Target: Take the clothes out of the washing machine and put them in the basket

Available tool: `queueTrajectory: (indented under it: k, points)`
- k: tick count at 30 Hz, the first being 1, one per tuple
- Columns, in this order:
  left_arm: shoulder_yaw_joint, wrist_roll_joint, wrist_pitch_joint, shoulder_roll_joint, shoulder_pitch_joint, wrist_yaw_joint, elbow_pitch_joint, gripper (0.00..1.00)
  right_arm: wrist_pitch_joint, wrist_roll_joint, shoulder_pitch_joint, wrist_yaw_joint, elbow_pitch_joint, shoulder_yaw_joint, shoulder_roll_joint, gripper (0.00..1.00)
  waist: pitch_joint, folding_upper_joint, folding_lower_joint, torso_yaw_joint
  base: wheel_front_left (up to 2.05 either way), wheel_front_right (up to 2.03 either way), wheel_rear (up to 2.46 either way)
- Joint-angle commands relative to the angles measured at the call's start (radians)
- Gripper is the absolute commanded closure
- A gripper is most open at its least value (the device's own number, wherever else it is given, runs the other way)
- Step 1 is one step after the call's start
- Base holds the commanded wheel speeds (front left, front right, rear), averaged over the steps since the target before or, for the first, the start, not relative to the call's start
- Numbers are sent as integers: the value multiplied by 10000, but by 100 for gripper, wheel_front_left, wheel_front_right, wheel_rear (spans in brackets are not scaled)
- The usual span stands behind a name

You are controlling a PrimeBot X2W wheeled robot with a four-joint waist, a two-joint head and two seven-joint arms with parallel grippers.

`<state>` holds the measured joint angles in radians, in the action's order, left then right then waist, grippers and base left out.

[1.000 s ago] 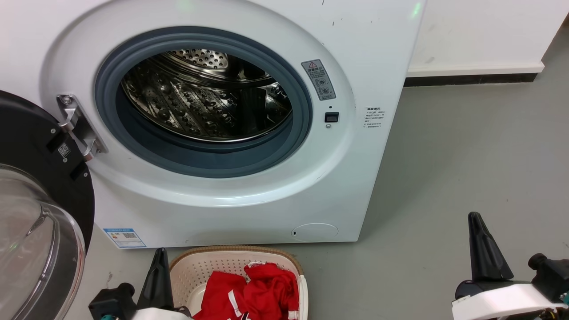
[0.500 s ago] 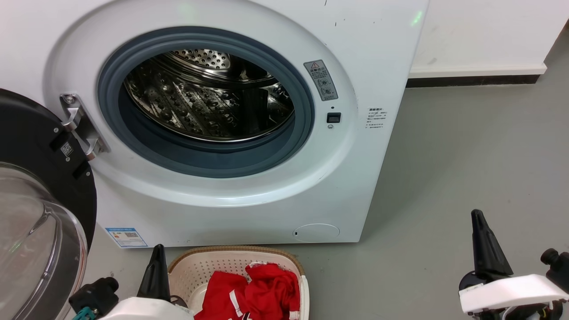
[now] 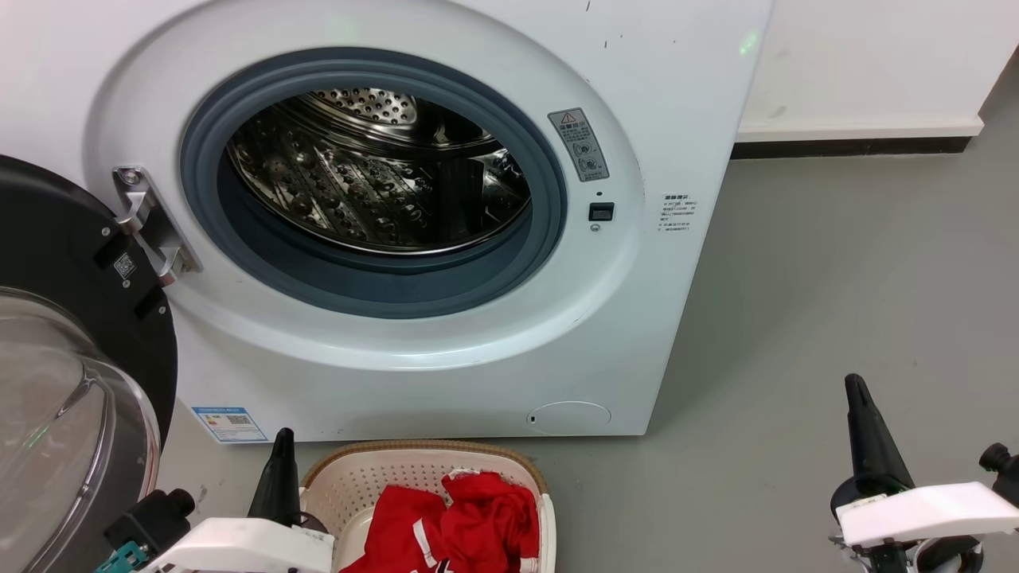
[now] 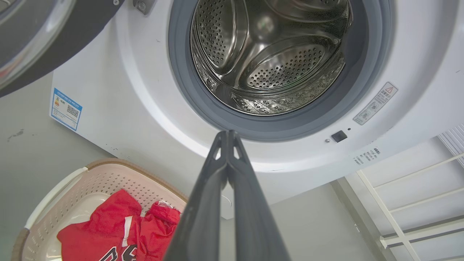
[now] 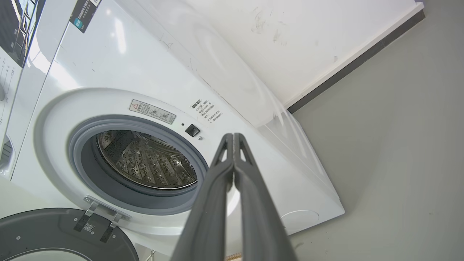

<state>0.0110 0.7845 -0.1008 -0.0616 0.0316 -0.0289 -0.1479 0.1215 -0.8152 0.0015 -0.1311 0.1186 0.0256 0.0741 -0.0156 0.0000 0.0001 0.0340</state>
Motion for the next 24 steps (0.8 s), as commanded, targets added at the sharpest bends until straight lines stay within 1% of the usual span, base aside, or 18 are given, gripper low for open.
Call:
queueTrajectory:
  k: [1, 24]
  points:
    - [60, 345, 53, -80, -252, -90, 52, 100, -80, -356, -284, 1, -43, 29, 89, 100, 2, 0, -1, -6, 0, 0, 0]
    - [317, 3254, 730, -92, -694, -438, -301, 100, -750, -3232, -588, 2, 409, 150, 115, 100, 36, 0, -1, -99, 0, 0, 0]
